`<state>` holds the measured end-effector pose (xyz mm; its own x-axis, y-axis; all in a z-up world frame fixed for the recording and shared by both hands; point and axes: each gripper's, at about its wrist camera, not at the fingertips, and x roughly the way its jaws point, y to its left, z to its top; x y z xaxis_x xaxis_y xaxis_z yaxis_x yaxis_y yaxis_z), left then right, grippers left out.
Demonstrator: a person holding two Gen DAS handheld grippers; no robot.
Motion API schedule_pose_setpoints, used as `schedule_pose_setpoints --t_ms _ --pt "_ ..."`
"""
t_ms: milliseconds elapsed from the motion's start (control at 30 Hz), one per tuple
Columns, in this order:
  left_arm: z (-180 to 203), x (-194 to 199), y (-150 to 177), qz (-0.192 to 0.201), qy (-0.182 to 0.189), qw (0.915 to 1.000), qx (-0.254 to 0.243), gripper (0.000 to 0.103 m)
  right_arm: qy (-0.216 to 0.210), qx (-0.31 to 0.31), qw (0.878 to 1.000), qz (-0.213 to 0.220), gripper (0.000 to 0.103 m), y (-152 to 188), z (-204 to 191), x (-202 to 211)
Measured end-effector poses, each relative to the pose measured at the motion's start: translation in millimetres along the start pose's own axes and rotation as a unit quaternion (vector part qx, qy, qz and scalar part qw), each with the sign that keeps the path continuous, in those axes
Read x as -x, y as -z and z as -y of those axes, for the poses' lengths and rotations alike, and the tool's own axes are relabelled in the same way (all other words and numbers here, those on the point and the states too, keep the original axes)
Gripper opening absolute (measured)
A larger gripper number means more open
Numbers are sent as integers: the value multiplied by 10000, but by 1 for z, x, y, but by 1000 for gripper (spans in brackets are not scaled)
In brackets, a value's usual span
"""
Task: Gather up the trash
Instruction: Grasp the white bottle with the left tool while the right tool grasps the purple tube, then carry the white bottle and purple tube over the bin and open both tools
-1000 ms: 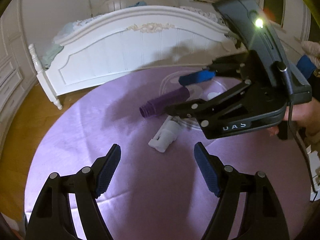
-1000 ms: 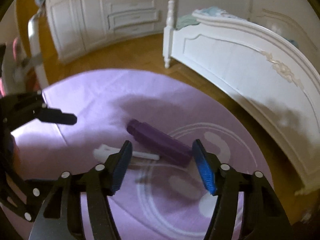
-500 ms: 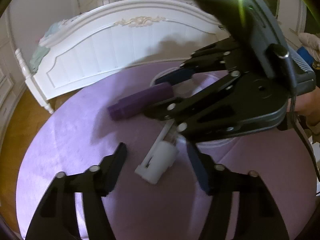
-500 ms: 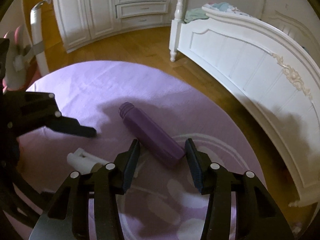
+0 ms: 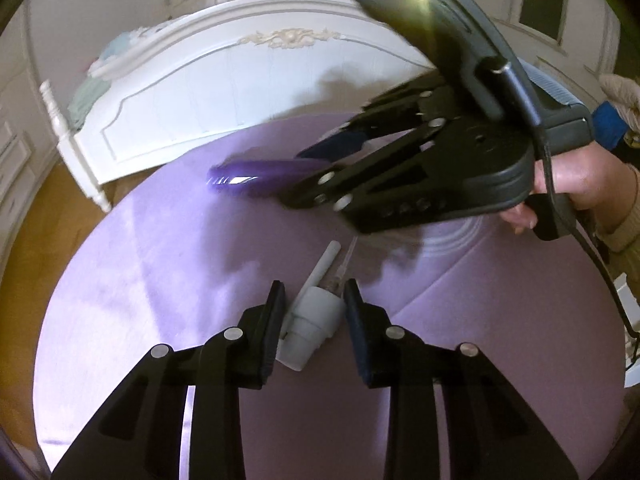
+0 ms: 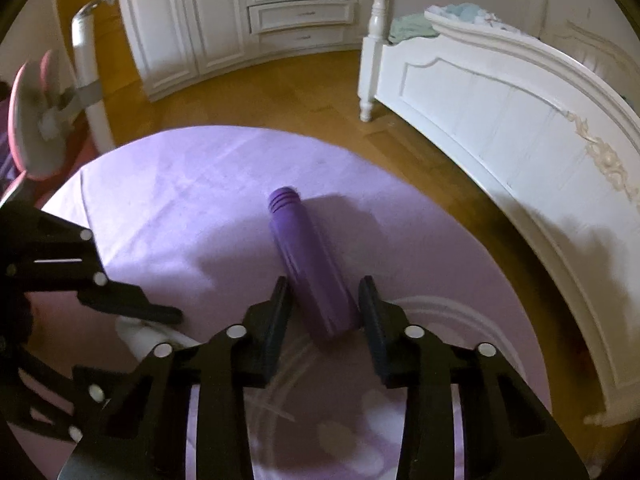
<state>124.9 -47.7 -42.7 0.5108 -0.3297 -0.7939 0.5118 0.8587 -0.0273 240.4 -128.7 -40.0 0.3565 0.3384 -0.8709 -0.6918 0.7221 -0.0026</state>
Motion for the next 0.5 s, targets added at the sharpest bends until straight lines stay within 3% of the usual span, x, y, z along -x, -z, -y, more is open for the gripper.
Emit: schedule_pose_setpoints --t_ms 200,333,500 --pt "-25 23 20 92 -95 9976 686 27 -463 -1058 9932 152 26 19 -2 14" --pt "-37 47 35 309 -305 9945 954 27 -1259 -2430 9612 358 26 46 2 27" --pt "-47 83 52 674 -444 9881 1312 27 -2054 -3250 9198 784 26 71 -18 47"
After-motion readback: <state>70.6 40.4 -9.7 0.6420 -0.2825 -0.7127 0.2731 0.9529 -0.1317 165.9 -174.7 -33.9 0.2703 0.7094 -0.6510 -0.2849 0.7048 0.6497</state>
